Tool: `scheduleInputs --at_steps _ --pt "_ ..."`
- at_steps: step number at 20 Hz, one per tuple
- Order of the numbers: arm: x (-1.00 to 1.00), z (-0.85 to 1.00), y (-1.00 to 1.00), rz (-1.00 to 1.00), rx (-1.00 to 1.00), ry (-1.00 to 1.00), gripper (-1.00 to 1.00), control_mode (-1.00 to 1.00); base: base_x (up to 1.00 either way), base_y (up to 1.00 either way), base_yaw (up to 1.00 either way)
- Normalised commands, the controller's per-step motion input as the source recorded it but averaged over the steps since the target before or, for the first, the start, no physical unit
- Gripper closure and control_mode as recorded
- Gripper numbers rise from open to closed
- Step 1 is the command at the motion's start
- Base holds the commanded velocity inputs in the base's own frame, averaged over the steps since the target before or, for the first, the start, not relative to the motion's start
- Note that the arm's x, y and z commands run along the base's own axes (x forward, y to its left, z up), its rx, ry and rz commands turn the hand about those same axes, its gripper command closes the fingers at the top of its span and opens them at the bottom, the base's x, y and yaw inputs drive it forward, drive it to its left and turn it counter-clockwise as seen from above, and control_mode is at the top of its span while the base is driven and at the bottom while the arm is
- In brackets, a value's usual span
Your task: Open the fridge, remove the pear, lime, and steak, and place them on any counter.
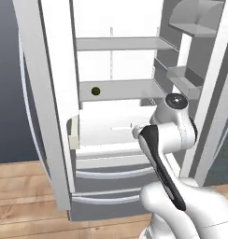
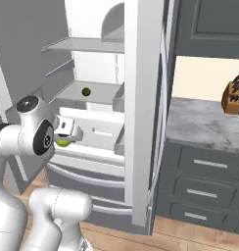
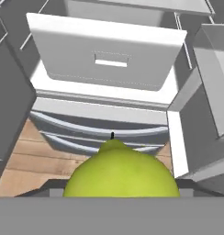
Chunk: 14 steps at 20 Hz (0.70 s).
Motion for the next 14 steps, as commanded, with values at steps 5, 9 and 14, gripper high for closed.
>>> scheduleInputs --at_steps 5,9,14 --pt "0.00 0.00 0.00 0.00 0.00 0.00 1.00 1.00 -0.62 -0.24 -0.53" --pt "0.00 0.00 0.00 0.00 0.00 0.00 1.00 1.00 -0.09 -0.94 -0.43" --pt "0.00 0.00 0.00 0.00 0.00 0.00 1.00 1.00 -0.01 -1.00 -0.40"
